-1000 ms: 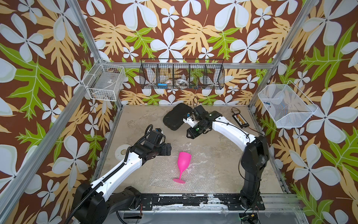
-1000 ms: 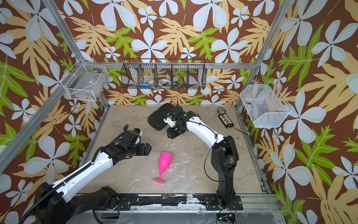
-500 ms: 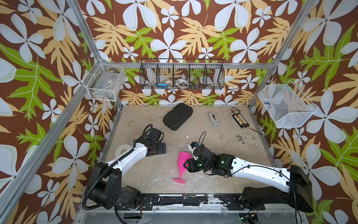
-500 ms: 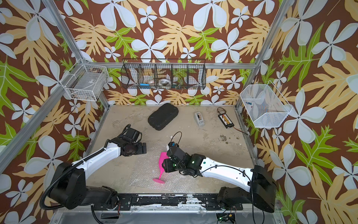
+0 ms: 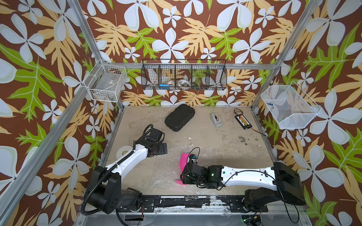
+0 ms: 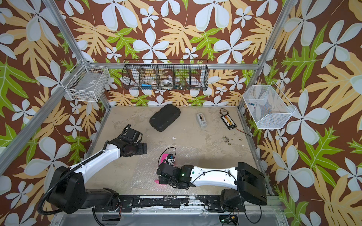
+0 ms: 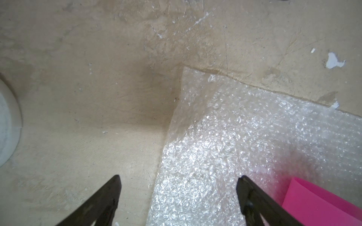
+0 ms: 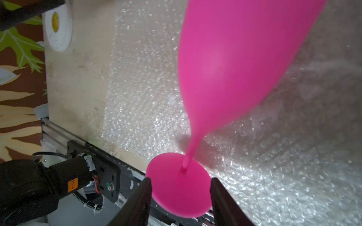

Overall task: Wrap wine glasses in bubble wrap
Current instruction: Adjust the wine glass with the bubble wrap.

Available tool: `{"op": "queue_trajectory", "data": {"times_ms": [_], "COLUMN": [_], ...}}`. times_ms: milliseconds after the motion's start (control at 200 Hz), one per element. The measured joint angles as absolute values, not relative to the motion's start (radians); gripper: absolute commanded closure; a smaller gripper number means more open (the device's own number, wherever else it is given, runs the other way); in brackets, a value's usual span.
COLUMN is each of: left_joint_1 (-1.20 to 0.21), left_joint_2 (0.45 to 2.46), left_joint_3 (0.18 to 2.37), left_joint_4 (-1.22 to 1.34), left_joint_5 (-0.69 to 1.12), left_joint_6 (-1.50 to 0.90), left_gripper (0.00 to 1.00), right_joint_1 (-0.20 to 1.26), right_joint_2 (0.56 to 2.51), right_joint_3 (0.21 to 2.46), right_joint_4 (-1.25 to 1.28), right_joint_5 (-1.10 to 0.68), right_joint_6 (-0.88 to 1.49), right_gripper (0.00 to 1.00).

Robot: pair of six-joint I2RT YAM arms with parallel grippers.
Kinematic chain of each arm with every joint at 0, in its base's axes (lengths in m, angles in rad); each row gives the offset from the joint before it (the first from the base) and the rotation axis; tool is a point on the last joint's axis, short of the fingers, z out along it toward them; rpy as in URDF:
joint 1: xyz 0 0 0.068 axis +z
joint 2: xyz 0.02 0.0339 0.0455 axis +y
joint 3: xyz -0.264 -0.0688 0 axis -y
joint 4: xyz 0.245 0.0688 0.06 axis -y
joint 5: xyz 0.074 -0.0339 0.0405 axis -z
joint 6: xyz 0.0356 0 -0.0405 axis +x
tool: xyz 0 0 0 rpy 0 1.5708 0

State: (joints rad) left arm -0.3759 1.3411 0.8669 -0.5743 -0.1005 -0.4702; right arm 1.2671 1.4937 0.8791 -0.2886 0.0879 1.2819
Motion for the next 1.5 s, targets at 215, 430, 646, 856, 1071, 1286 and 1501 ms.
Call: {"op": "queue_trajectory", "data": {"times_ms": [215, 430, 646, 856, 1071, 1286, 1501], "left_joint_1": [-0.376, -0.376, -0.398, -0.422, -0.437, -0.440, -0.408], "left_joint_2": [1.283, 1.251, 1.246, 1.303, 1.375, 1.415, 1.401], "left_joint_3": [0.853, 0.827, 0.791, 0.715, 0.703, 0.798, 0.812], "left_joint_4": [-0.574, -0.574, -0.563, -0.520, -0.459, -0.453, -0.462], "left_joint_5": [-0.099, -0.079, -0.039, 0.009, 0.053, 0.025, -0.009], "left_joint_6": [-0.474, -0.473, -0.475, -0.500, -0.535, -0.526, -0.495], "left_gripper": [0.07, 0.08, 0.10, 0.11, 0.12, 0.10, 0.18], "right_joint_1": [1.262, 1.231, 1.203, 1.132, 1.073, 1.030, 1.053], "right_joint_2": [1.606, 1.686, 1.700, 1.684, 1.688, 1.688, 1.644], "right_joint_3": [0.958, 0.954, 0.956, 0.937, 0.951, 0.974, 0.971], "right_joint_4": [-0.296, -0.291, -0.292, -0.282, -0.286, -0.299, -0.299], "right_joint_5": [0.123, 0.118, 0.111, 0.080, 0.067, 0.050, 0.027], "right_joint_6": [1.301, 1.306, 1.292, 1.220, 1.119, 1.033, 1.018], "right_gripper": [0.53, 0.64, 0.75, 0.79, 0.79, 0.81, 0.84]}}
